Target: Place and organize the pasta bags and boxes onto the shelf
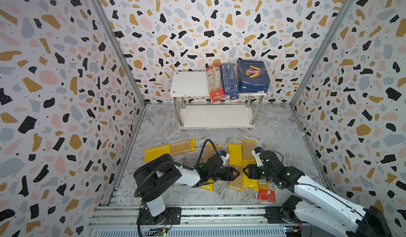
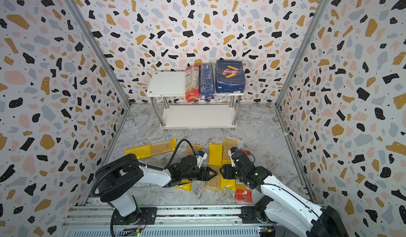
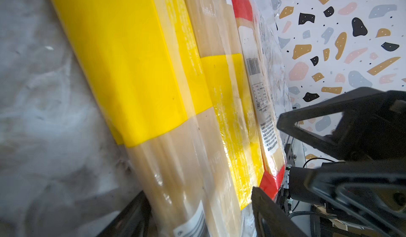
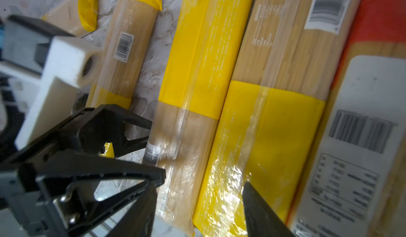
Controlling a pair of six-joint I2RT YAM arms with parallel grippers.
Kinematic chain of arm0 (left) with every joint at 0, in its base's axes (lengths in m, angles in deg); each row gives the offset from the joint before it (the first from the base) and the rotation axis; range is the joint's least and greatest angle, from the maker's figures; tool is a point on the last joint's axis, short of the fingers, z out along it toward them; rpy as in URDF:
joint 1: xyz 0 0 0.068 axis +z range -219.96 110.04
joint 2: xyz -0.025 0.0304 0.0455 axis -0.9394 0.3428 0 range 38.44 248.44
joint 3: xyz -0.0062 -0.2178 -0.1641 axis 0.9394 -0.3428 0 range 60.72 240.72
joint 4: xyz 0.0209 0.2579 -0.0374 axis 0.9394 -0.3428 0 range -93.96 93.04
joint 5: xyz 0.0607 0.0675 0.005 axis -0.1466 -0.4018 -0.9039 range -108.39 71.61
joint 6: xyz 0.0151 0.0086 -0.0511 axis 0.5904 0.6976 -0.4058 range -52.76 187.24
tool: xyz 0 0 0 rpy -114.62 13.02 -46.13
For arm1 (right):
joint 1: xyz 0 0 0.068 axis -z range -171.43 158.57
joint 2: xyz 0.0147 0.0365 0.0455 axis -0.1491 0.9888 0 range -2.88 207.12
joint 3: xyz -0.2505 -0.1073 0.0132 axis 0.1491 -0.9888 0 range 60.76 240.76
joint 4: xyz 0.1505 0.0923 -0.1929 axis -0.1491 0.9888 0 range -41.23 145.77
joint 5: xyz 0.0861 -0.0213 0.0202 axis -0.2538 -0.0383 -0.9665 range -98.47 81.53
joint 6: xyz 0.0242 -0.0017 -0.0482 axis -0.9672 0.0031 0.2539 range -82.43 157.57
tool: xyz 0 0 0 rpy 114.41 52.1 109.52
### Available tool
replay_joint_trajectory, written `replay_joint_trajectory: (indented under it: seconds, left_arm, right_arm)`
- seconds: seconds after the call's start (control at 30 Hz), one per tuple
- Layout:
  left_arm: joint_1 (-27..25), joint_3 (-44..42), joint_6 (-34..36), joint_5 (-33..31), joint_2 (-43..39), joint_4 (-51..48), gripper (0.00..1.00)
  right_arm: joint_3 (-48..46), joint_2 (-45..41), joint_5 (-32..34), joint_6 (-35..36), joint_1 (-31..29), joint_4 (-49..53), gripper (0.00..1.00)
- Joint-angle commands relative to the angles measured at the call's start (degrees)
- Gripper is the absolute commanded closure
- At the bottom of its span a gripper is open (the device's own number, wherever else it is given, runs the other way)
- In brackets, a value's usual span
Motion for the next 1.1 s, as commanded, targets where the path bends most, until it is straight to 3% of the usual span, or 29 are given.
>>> replay_joint_trajectory:
  seconds: [0.0, 0.2, 0.53, 0.77, 0.87, 1.07]
  left_arm:
    - [-0.33, -3.43, -1.15, 0.50, 1.39, -5.40, 0.25]
    - [-0.29, -5.43, -1.81, 1.17, 2.23, -1.43, 0.24]
    - [0.64, -7.50, -1.76, 4.00, 3.10, 3.98, 0.21]
    - [1.15, -8.53, -1.39, 5.06, 3.15, 6.14, 0.18]
    - [1.21, -8.72, -1.30, 5.44, 3.23, 6.73, 0.18]
    - [1.28, -9.27, -0.95, 5.72, 2.72, 6.90, 0.18]
  right_arm:
    - [4.29, 5.26, -2.12, 2.05, 0.57, -4.80, 0.48]
    - [6.25, 13.36, -4.16, 2.87, 1.00, -7.60, 0.52]
    - [6.95, 22.51, -4.57, 2.80, 1.08, -7.79, 0.44]
    - [8.31, 27.35, -6.71, 2.27, -0.33, -9.94, 0.44]
    - [8.06, 29.16, -10.85, 1.26, -0.53, -12.83, 0.44]
    - [7.44, 30.07, -21.51, -2.50, -0.41, -21.02, 0.54]
